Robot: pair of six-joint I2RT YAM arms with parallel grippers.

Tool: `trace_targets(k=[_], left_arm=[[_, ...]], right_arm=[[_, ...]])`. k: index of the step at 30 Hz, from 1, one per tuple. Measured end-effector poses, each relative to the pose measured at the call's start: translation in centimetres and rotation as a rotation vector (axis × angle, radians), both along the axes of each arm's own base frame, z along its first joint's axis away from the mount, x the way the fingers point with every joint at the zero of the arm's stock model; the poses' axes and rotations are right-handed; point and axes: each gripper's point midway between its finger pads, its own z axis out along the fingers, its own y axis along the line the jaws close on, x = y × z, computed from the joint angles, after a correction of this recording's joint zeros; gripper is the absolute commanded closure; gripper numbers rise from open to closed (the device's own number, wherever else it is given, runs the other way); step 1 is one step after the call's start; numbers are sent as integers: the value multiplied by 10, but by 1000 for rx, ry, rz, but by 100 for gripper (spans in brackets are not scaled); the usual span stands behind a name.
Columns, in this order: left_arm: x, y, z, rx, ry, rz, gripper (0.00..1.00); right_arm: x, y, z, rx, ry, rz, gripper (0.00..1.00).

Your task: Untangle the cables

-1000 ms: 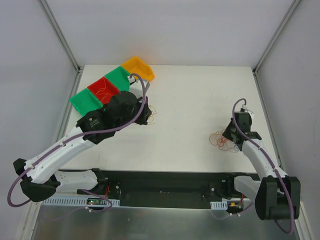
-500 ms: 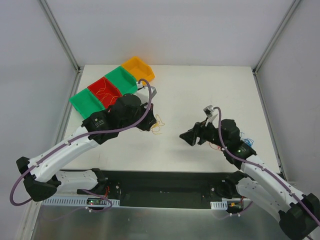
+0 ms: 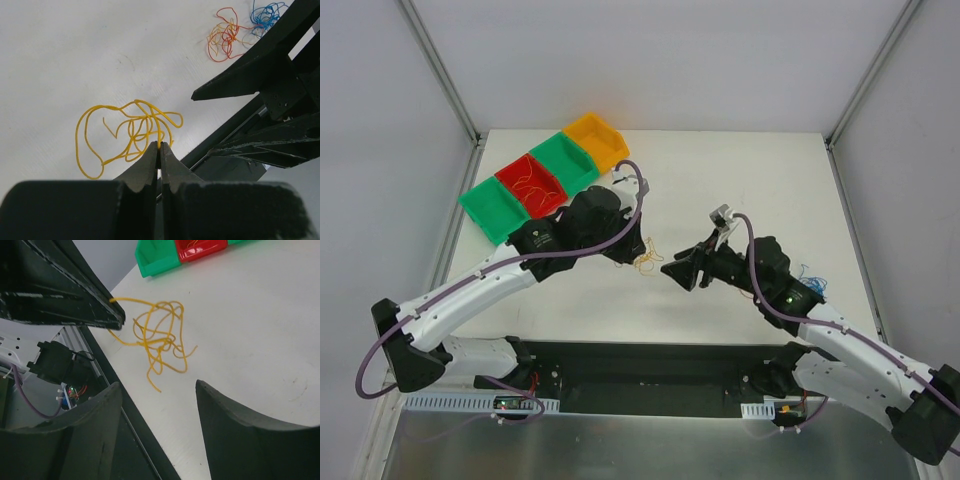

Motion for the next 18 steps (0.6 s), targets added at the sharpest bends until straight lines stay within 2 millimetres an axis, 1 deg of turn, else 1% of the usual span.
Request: trace_targets(k=[5,8,10,13,15,18], left_arm=[[-1,-5,-10,9,32,-14,100],[-2,-8,-14,12,46,-24,100],[-3,-10,-15,9,52,-31,100],[-3,-11,-14,1,51,-36,100],[-4,-13,-13,-6,51,-43,100],[-5,-14,-12,-12,53,-50,100]], right_arm=[[7,7,13,-3,-35,7,42],[12,12,18,-7,-40,8,48],[16,16,20,-13,-36,8,53],[20,20,16,-28,-24,7,58],[23,22,10,-42,-11,3,66],[28,24,2,-66,1,-11,89]])
